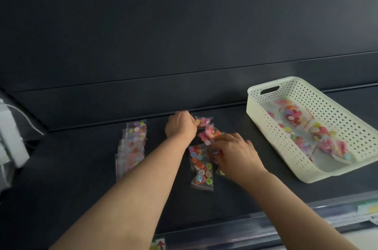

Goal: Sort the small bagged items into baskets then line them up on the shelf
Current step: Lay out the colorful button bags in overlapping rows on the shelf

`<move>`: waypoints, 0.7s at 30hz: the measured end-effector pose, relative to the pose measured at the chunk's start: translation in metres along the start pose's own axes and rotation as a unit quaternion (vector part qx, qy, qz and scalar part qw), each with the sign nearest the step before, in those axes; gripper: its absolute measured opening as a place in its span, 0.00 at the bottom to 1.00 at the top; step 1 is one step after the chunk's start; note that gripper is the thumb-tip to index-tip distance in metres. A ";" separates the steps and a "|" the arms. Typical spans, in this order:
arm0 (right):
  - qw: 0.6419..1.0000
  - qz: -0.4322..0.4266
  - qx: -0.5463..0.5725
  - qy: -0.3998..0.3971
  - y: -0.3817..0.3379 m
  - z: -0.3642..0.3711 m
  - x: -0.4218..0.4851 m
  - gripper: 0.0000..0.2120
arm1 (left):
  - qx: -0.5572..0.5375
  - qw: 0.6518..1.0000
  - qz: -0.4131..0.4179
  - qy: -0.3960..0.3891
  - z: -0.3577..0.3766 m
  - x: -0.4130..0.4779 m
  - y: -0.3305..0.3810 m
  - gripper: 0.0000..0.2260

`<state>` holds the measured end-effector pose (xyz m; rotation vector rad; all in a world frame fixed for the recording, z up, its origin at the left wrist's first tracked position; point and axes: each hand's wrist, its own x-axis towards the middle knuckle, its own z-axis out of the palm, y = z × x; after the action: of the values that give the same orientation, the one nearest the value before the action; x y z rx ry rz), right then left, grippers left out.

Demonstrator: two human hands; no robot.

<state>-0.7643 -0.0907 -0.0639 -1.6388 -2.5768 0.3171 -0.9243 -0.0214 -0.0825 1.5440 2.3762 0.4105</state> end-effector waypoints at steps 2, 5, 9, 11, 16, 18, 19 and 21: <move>1.000 0.018 0.003 0.002 0.001 -0.003 0.000 0.13 | 0.027 1.000 0.001 0.006 -0.002 -0.002 -0.003 0.09; 0.995 0.040 0.054 0.069 -0.006 -0.005 0.005 0.15 | -0.041 0.999 0.009 0.030 -0.014 -0.013 -0.015 0.06; 0.937 0.114 0.318 0.088 -0.032 -0.008 0.019 0.31 | -0.286 0.958 0.016 0.028 -0.032 -0.045 -0.041 0.05; 0.882 0.132 0.451 0.025 -0.049 -0.003 0.022 0.34 | -0.344 0.939 0.004 0.018 -0.041 -0.065 -0.056 0.04; 0.814 0.091 0.572 -0.028 -0.080 0.010 0.017 0.04 | -0.420 0.907 -0.039 0.000 -0.063 -0.102 -0.091 0.07; 0.821 0.077 0.563 -0.058 -0.087 0.014 0.013 0.07 | -0.437 0.898 -0.055 -0.009 -0.070 -0.112 -0.104 0.08; 0.819 0.071 0.564 -0.073 -0.092 0.015 0.012 0.06 | -0.434 0.899 -0.056 -0.007 -0.072 -0.116 -0.110 0.06; 0.817 0.056 0.565 -0.099 -0.101 0.018 0.009 0.05 | -0.430 0.901 -0.063 0.001 -0.077 -0.123 -0.121 0.04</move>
<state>-0.8611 -0.1268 -0.0602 -1.2371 -1.6442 1.6768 -1.0066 -0.1883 -0.0483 0.9517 1.8349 1.2181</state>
